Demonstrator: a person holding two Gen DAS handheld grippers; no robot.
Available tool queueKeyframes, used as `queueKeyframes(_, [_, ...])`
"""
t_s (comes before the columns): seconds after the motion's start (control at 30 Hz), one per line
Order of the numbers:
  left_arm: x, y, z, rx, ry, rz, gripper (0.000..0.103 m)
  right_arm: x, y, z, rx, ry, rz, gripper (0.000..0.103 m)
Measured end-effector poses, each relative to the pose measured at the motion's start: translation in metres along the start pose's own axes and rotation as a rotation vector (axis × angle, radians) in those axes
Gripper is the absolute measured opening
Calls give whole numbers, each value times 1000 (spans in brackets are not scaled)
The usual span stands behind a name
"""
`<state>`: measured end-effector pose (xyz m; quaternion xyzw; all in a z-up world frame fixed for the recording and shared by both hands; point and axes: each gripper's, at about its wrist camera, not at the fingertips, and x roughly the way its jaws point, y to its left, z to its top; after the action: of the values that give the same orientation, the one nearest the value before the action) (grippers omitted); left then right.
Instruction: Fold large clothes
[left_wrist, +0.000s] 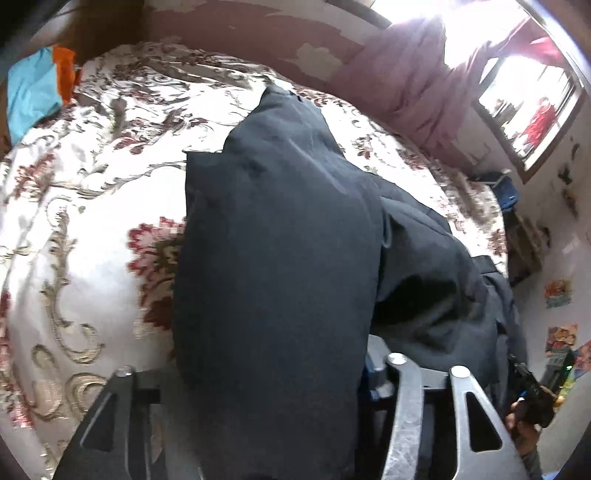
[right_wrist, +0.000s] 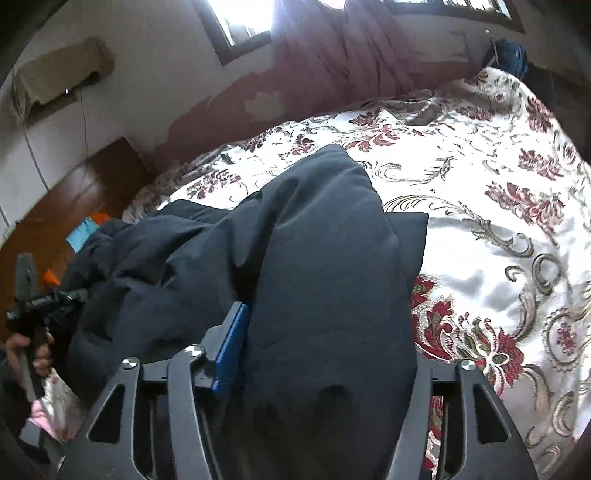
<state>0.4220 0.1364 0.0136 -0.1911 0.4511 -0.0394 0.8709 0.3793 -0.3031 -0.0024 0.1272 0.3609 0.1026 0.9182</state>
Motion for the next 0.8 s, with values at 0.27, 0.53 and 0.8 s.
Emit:
queueKeyframes(0.27, [-42,4,-13,-46,-134,195,92,-33,47,2,-76,-100,-153,92])
queueKeyframes(0.53, [-90,-35,-37,69,-238,250,102,-99,76,17,-159,-255,-158,101])
queueKeyframes(0.8, [-161,-77,-78,131,-401,228,102,-163,115,2,-218,-414,-138,101])
